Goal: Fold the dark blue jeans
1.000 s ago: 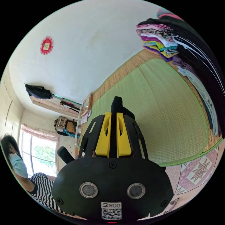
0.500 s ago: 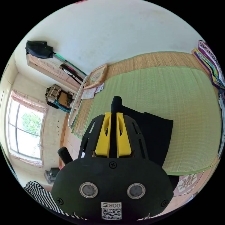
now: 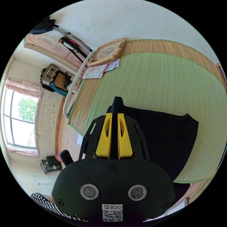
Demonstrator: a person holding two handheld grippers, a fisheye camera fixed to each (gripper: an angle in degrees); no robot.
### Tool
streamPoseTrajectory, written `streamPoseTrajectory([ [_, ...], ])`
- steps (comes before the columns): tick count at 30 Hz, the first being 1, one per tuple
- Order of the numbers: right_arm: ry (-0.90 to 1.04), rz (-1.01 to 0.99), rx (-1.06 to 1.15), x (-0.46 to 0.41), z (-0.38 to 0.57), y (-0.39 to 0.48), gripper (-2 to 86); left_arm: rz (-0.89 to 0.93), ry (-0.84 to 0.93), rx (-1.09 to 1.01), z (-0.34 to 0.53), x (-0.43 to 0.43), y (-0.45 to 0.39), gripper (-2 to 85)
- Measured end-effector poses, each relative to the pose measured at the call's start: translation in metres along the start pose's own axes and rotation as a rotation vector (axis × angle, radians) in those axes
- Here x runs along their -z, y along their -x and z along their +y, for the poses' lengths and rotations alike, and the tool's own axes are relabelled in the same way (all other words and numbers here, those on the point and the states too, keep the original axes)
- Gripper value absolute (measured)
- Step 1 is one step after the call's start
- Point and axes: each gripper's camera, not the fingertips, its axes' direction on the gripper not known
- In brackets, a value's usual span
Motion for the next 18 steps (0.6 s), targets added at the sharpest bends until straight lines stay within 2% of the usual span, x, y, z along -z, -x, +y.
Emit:
streamPoseTrajectory([
  [12, 0.113, -0.075, 0.024, -0.114, -0.033, 0.033, 7.0, -0.013, -0.043, 0.138, -0.001, 0.067, 0.089, 3.4],
  [18, 0.106, -0.219, 0.064, -0.130, -0.036, 0.030, 2.7, 0.002, -0.062, 0.190, -0.001, 0.088, 0.116, 3.0],
])
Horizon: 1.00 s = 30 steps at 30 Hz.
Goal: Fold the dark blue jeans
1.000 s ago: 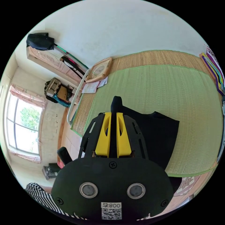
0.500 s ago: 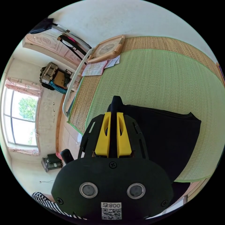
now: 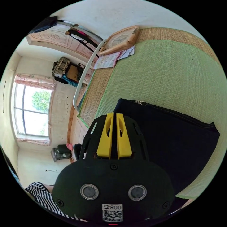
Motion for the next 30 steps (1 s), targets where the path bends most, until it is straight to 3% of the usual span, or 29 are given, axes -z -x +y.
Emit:
streamPoseTrajectory([
  [9, 0.056, -0.011, 0.094, -0.039, 0.000, -0.004, 0.2, -0.101, -0.015, 0.007, 0.003, 0.033, 0.007, 1.2],
  [14, 0.095, 0.059, 0.140, -0.075, -0.007, 0.005, 0.1, -0.216, -0.086, -0.151, 0.007, 0.044, -0.031, 0.2],
  [16, 0.108, 0.094, 0.155, -0.087, -0.008, 0.007, 0.0, -0.237, -0.048, -0.217, 0.003, 0.037, -0.042, 0.1],
  [21, 0.136, 0.147, 0.159, -0.113, -0.002, 0.006, 0.0, -0.489, 0.082, -0.283, -0.006, 0.007, -0.048, 0.0],
  [30, 0.073, 0.152, 0.218, -0.107, 0.018, 0.016, 0.1, -0.558, 0.135, -0.307, 0.011, -0.009, -0.054, 0.0],
])
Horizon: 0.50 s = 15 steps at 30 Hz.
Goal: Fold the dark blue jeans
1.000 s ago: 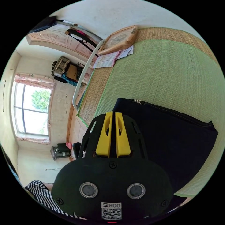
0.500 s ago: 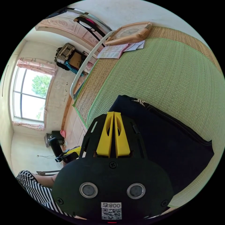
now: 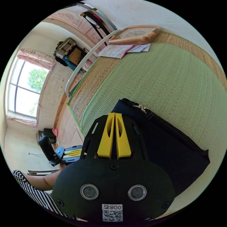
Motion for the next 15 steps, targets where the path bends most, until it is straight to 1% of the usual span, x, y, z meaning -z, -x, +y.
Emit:
streamPoseTrajectory([
  [1, -0.016, 0.008, 0.003, 0.003, 0.001, 0.001, 0.1, -0.010, 0.003, -0.002, 0.002, -0.001, -0.004, 0.0],
  [4, 0.030, 0.064, -0.006, -0.008, -0.003, -0.003, 0.0, -0.009, -0.006, 0.010, 0.006, -0.003, -0.013, 0.0],
  [9, 0.072, 0.051, -0.020, -0.014, 0.006, -0.009, 0.0, 0.002, 0.000, 0.007, 0.007, -0.005, -0.029, 0.1],
  [12, 0.048, 0.045, 0.017, 0.006, 0.025, -0.008, 0.0, 0.012, -0.026, -0.014, 0.008, 0.001, -0.045, 0.1],
  [15, 0.022, -0.033, 0.072, 0.035, 0.067, -0.011, 0.0, -0.026, -0.032, -0.054, 0.007, 0.002, -0.064, 0.1],
])
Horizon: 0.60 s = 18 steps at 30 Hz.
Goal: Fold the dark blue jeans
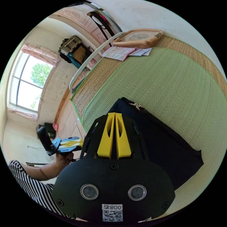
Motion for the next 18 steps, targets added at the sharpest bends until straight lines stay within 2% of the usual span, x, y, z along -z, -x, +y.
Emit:
streamPoseTrajectory([
  [7, 0.108, -0.008, -0.015, 0.014, 0.144, -0.003, 0.1, -0.202, 0.108, -0.135, -0.002, -0.031, -0.045, 0.3],
  [13, 0.076, 0.013, -0.055, 0.020, 0.184, -0.015, 0.1, -0.200, 0.132, -0.116, -0.006, -0.036, -0.070, 0.3],
  [18, 0.041, 0.013, -0.038, 0.059, 0.215, -0.016, 0.1, -0.200, 0.100, -0.174, -0.010, -0.034, -0.102, 0.3],
])
